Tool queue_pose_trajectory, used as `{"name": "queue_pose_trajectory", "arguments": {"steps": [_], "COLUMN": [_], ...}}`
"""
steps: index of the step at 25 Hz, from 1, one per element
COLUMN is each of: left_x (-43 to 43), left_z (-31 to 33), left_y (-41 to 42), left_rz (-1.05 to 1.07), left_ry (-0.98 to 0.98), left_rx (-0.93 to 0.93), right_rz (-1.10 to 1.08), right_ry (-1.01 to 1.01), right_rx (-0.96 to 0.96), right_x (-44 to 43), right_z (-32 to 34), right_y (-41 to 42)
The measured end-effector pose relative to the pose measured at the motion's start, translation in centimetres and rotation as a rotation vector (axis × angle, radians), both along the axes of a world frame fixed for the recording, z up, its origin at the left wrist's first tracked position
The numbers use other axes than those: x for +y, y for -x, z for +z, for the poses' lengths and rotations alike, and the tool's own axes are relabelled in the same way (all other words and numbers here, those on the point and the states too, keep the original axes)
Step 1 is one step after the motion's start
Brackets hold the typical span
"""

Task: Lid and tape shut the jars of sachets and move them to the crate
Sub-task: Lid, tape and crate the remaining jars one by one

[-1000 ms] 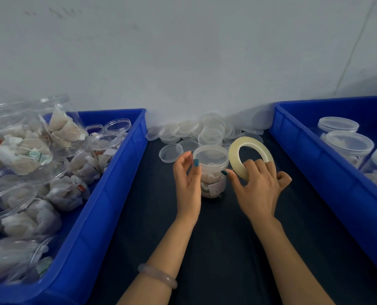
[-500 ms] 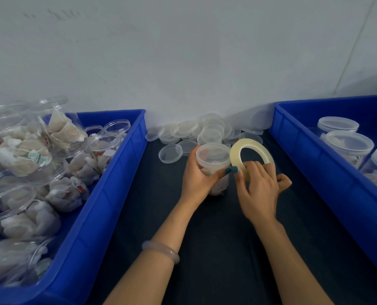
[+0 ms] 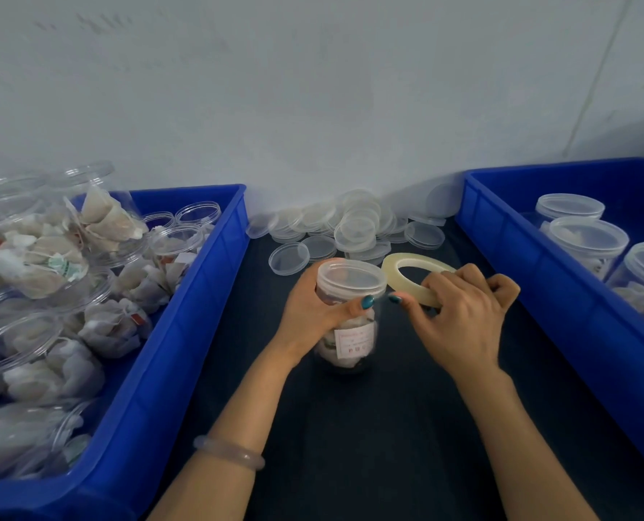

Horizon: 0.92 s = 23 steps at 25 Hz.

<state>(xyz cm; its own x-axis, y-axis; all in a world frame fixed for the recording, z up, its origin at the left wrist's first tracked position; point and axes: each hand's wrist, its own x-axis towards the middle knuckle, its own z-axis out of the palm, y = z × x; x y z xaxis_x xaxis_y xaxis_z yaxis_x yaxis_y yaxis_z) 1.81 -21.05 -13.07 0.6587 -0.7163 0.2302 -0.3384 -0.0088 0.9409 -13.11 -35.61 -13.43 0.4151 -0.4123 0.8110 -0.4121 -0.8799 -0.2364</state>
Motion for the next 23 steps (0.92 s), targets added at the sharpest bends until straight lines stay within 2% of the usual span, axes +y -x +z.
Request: {"name": "queue_pose_trajectory", "arguments": {"steps": [5, 10, 17, 21, 23], "left_x": [1.5, 2.8, 2.9, 3.0, 3.0], "left_z": [0.7, 1.2, -0.2, -1.5, -1.6], "left_y": [0.7, 0.7, 1.0, 0.6, 0.3], "left_rz": [-0.081, -0.187, -0.256, -0.252, -0.209], "left_ry": [0.062, 0.116, 0.206, 0.219, 0.183], "left_rx": [0.166, 0.236, 0.509, 0.514, 0.460], "right_rz": [0.040, 0.093, 0.170, 0.227, 0.223], "right_ry": [-0.067, -0.145, -0.263, -0.312, -0.309], "right_rx": [0.049, 0.066, 0.156, 0.188, 0.159], "right_x": [-0.3, -0.2, 0.9, 1.1, 1.6], "right_z": [1.1, 2.1, 2.6, 2.2, 1.6], "right_y": [0.1, -0.1, -1.2, -1.2, -0.9]}}
